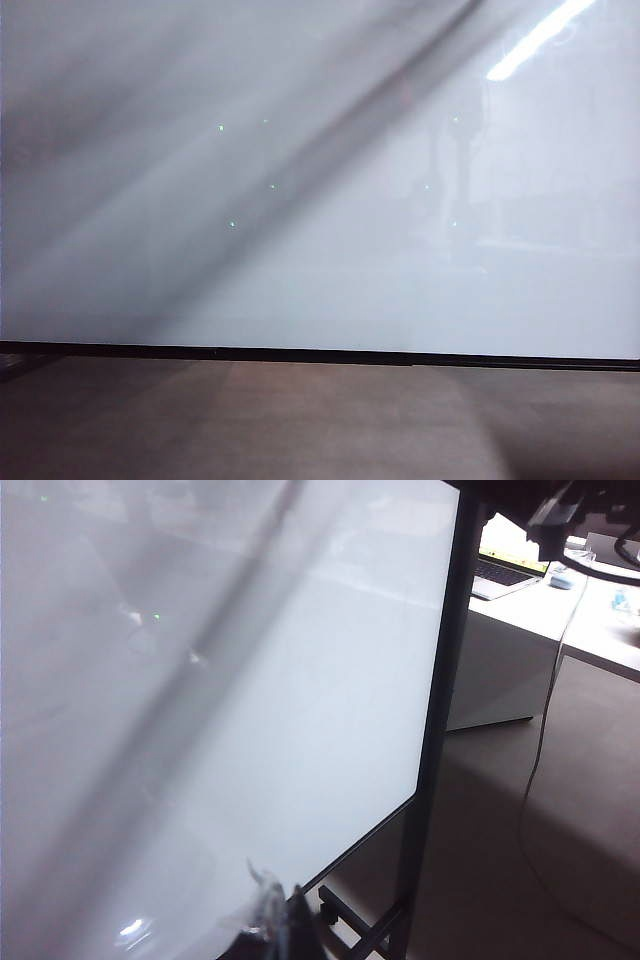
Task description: Reach to the right to find the marker pen, pick it up, and write the number 0 on the whiteboard.
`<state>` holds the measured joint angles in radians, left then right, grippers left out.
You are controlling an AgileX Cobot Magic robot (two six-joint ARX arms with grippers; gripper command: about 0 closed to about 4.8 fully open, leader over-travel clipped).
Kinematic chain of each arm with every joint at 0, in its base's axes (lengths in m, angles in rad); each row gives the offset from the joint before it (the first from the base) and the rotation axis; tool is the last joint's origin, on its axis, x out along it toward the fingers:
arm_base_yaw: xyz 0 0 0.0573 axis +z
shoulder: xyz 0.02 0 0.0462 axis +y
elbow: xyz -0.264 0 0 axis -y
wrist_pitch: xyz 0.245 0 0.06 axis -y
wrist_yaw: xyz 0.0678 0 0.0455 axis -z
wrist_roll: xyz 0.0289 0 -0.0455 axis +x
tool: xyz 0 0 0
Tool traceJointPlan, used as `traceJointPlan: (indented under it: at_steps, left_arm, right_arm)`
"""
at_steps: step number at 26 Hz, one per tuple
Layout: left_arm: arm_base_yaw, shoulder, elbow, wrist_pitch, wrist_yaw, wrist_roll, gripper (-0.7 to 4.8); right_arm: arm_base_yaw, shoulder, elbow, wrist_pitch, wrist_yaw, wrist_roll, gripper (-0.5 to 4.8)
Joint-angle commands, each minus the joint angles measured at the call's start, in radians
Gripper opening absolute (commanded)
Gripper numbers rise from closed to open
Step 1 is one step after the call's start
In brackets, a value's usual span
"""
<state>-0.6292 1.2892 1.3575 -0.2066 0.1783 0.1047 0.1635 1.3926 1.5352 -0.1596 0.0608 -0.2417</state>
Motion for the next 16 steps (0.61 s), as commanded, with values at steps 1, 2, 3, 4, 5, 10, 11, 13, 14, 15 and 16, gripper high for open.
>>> traceJointPlan:
  at_steps: [1,2,3,4,5,10,11,13,14,15,16]
  left_arm:
    - [0.001,-0.005,0.002,0.003,-0.002,0.004,-0.06]
    - [0.001,-0.005,0.002,0.002,-0.002,0.004,-0.06]
    - [0.001,-0.005,0.002,0.001,-0.003,0.004,-0.06]
    - [0.001,-0.005,0.002,0.000,-0.002,0.004,-0.06]
    - [0.001,-0.005,0.002,0.000,-0.002,0.004,-0.06]
    - [0.001,-0.005,0.002,-0.002,-0.002,0.004,-0.06]
    - [0.001,-0.005,0.002,-0.002,-0.002,0.004,-0.06]
    - [0.001,-0.005,0.002,-0.002,-0.003,0.004,-0.06]
    - [0.001,-0.005,0.002,-0.002,-0.002,0.004,-0.06]
    - [0.001,-0.005,0.002,-0.002,-0.002,0.004,-0.06]
    - [0.001,-0.005,0.002,-0.003,-0.002,0.004,-0.06]
  right_arm:
    - [-0.014,-0.010,0.005,-0.007,0.046,0.000,-0.02]
    - [-0.019,-0.014,0.005,-0.011,0.046,0.000,-0.02]
    - [-0.023,-0.018,0.005,-0.014,0.046,0.000,-0.02]
    - [-0.026,-0.023,0.005,-0.021,0.050,0.000,-0.02]
    - [-0.026,-0.026,0.005,-0.023,0.055,0.000,-0.02]
    - [-0.051,-0.039,0.005,-0.031,0.045,0.001,-0.02]
    - [-0.052,-0.039,0.005,-0.031,0.034,0.001,-0.02]
    - [-0.052,-0.039,0.005,-0.032,0.000,0.003,-0.02]
    - [-0.051,-0.043,0.005,-0.038,-0.030,0.005,-0.02]
    - [-0.050,-0.050,0.004,-0.045,-0.051,0.005,-0.02]
    - [-0.044,-0.057,0.004,-0.048,-0.062,0.005,-0.02]
